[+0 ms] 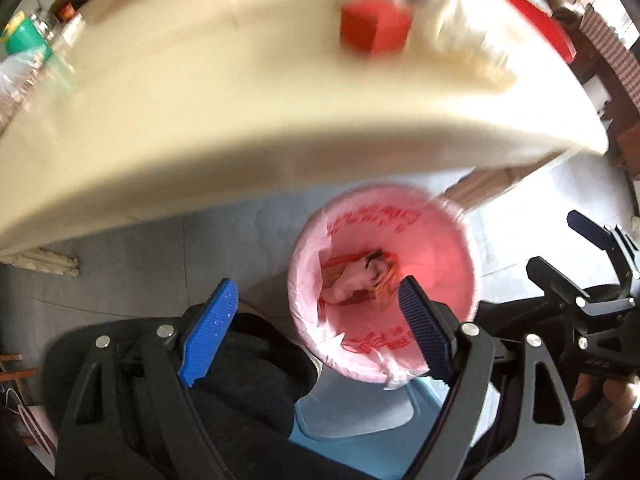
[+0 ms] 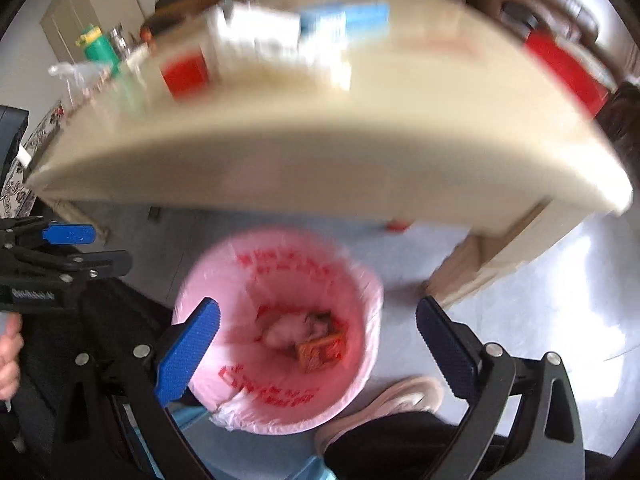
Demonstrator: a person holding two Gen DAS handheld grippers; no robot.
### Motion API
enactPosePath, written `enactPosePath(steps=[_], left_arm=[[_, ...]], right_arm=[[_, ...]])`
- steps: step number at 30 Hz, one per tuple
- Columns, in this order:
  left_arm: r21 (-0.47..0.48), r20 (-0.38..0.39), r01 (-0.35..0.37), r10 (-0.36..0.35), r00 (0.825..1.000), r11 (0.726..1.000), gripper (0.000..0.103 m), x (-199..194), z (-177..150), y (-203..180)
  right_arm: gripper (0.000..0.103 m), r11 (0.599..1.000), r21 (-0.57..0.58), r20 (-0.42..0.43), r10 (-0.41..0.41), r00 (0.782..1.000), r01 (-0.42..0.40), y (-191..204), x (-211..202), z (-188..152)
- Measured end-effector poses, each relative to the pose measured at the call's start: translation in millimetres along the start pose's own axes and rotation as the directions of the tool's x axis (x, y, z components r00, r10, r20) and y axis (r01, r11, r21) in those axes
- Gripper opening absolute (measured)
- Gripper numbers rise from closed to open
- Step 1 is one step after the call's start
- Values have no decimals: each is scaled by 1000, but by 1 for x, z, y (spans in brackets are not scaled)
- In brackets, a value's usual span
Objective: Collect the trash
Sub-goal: 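Raise both open tools from the bin back over the table, then grasp the white medicine box with the left tool while the right tool grasps the white tissue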
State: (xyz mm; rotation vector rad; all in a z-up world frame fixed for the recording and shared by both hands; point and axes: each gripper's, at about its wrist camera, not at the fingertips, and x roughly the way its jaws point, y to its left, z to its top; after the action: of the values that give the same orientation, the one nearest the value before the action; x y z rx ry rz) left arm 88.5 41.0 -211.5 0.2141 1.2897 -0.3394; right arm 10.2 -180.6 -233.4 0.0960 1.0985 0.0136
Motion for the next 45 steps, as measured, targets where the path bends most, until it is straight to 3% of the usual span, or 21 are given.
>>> enactPosePath(steps=[6,9,16,20,26,32,38,45], left_arm=[[-25,133,-1,4,991,1000,81,-93,50,13],[-22,196,12,-7,981,1000,89,-132,76,13],[-19,219,81,-75,973,997,91,-171,119,5],[-23,191,92,-85,978,996,91,-164,130,-4],[-35,119,91,-86,989,995,92,-137,144,-9],[-73,49,111,-108,993,991,92,-101,164,-7],[-142,1,147,-148,989,979,91,-63,181,-1],[-227,-14,233,-243,970,946,91,-27,194,5]], right_arm=[[96,999,-21,129,-21,991,24,0,-55,37],[96,998,-48,184,-30,982,40,5,-78,58],[96,989,-128,335,-26,942,73,18,-131,99],[96,974,-190,387,-44,921,126,30,-145,115],[96,971,-238,327,96,940,-16,31,-130,129],[96,966,-254,321,134,938,-51,25,-110,134],[96,953,-301,272,104,957,-18,25,-75,134],[96,936,-351,200,99,975,-23,28,-33,130]])
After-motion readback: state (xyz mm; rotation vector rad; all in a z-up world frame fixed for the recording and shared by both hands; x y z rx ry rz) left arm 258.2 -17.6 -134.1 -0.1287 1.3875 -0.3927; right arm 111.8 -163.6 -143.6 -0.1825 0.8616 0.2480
